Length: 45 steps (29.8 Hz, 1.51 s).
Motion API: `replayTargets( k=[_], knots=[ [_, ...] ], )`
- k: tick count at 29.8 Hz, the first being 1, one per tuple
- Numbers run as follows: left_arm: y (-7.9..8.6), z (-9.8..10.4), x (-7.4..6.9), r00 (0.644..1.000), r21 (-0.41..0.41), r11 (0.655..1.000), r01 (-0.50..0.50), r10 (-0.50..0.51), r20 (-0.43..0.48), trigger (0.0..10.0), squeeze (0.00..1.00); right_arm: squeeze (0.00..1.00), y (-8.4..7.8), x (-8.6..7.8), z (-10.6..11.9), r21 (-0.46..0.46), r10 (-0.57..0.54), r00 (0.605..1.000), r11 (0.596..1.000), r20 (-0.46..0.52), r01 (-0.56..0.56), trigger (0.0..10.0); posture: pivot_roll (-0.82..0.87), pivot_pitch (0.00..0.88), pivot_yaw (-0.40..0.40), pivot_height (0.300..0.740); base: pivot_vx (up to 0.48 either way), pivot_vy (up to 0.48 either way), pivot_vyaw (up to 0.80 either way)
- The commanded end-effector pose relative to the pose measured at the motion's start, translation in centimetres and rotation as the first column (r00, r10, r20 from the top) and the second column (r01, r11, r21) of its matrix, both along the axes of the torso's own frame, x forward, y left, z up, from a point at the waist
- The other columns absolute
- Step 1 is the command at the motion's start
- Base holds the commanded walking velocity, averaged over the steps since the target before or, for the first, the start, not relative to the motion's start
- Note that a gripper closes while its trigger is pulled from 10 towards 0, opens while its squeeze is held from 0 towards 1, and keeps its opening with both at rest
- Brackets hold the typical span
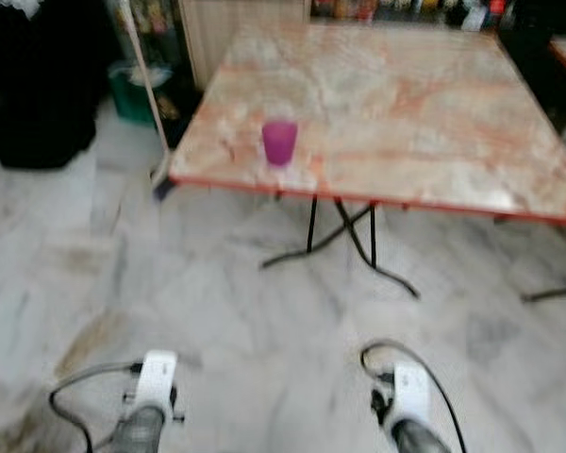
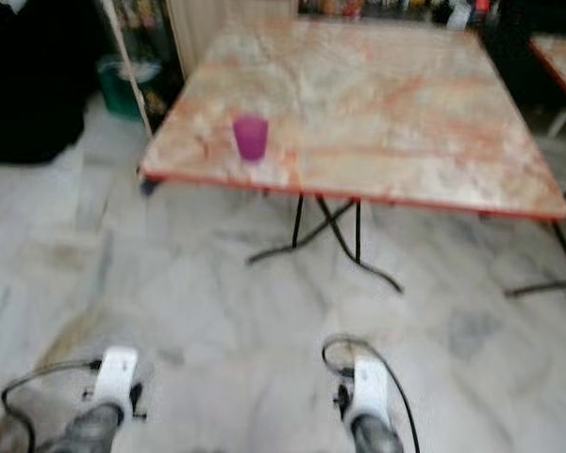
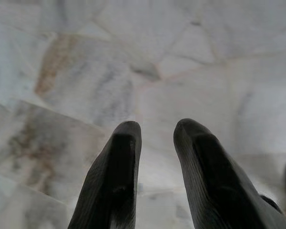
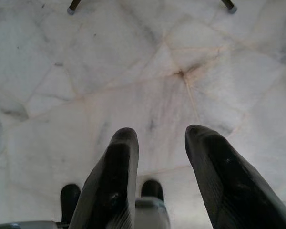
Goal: Setting the table
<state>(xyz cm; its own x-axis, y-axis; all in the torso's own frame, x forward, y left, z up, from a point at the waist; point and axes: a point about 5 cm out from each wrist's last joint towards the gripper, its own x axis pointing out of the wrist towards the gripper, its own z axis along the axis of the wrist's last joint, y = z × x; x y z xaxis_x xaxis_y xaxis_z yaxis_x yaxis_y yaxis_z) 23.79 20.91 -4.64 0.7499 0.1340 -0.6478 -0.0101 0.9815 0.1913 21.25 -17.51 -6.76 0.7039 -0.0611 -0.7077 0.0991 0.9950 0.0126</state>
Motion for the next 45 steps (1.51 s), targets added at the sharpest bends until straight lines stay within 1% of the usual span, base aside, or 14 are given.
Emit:
replayTargets(
  k=[1,6,11,12,15,19,24,29,31,33,45],
  knots=[
    [-0.5,-0.6,-0.6,0.999,-0.021,1.000,-0.011,0.011,-0.030,10.0,0.00,0.00,-0.9,-0.7,-0.3,-0.022,-0.019,0.999,1.000,-0.027,0.018,10.0,0.06,0.125,0.007,0.740,0.289,0.000,0.00],
    [-0.5,-0.6,-0.6,0.999,-0.020,1.000,-0.004,0.004,-0.032,10.0,0.00,0.00,-1.0,-0.7,-0.3,-0.021,-0.020,0.999,1.000,-0.025,0.020,10.0,0.05,0.103,0.005,0.740,0.287,0.000,0.00],
    [-0.6,-0.5,-0.5,1.000,-0.021,1.000,-0.002,0.002,-0.031,10.0,0.00,0.00,-1.0,-0.8,-0.4,-0.024,-0.017,0.999,1.000,-0.028,0.017,10.0,0.05,0.101,0.002,0.740,0.288,0.000,0.00],
    [-0.8,-0.5,-0.5,1.000,-0.026,1.000,-0.004,0.003,-0.029,10.0,0.00,0.00,-1.1,-0.9,-0.4,-0.028,-0.004,1.000,1.000,-0.031,0.003,10.0,0.05,0.083,-0.019,0.740,0.289,0.000,0.00],
    [-1.2,-0.5,-0.4,1.000,-0.036,0.999,-0.006,0.005,-0.025,10.0,0.00,0.00,-1.4,-1.0,-0.4,-0.037,0.010,0.999,0.999,-0.037,-0.012,10.0,0.05,0.074,-0.028,0.740,0.290,0.000,0.00],
    [-1.5,-0.6,-0.3,1.000,-0.043,0.999,-0.002,0.001,-0.024,10.0,0.00,0.00,-1.6,-0.7,-0.2,-0.041,-0.001,1.000,0.999,-0.029,0.000,10.0,0.04,0.067,-0.028,0.740,0.288,0.000,0.00],
    [-1.5,-0.5,-0.2,1.000,-0.045,0.999,0.010,-0.011,-0.025,10.0,0.00,0.00,-1.3,-0.5,-0.2,-0.039,-0.002,1.000,0.999,-0.026,0.001,10.0,0.04,0.066,-0.017,0.740,0.289,0.000,0.00],
    [-1.3,-0.3,0.0,1.000,-0.040,0.999,0.013,-0.014,-0.021,10.0,0.00,0.00,-0.9,-0.4,-0.2,-0.021,-0.018,0.999,1.000,-0.027,0.018,10.0,0.04,0.079,-0.008,0.740,0.289,0.000,0.00],
    [-1.3,-0.3,0.0,1.000,-0.039,0.999,0.013,-0.013,-0.020,10.0,0.00,0.00,-0.9,-0.5,-0.3,-0.030,-0.020,0.999,0.999,-0.041,0.018,10.0,0.04,0.082,-0.007,0.740,0.285,0.000,0.00],
    [-1.2,-0.3,0.0,1.000,-0.037,0.999,0.011,-0.012,-0.022,10.0,0.00,0.00,-1.2,-0.8,-0.4,-0.051,-0.033,0.998,0.998,-0.048,0.030,10.0,0.04,0.092,0.000,0.740,0.270,0.000,-0.77],
    [-0.9,-0.5,-0.3,0.999,-0.034,0.999,0.014,-0.015,-0.033,10.0,0.00,0.00,-0.9,-0.8,-0.4,-0.045,-0.045,0.998,0.998,-0.037,0.044,10.0,0.04,0.116,0.013,0.740,0.260,0.000,-0.06]
  ],
)
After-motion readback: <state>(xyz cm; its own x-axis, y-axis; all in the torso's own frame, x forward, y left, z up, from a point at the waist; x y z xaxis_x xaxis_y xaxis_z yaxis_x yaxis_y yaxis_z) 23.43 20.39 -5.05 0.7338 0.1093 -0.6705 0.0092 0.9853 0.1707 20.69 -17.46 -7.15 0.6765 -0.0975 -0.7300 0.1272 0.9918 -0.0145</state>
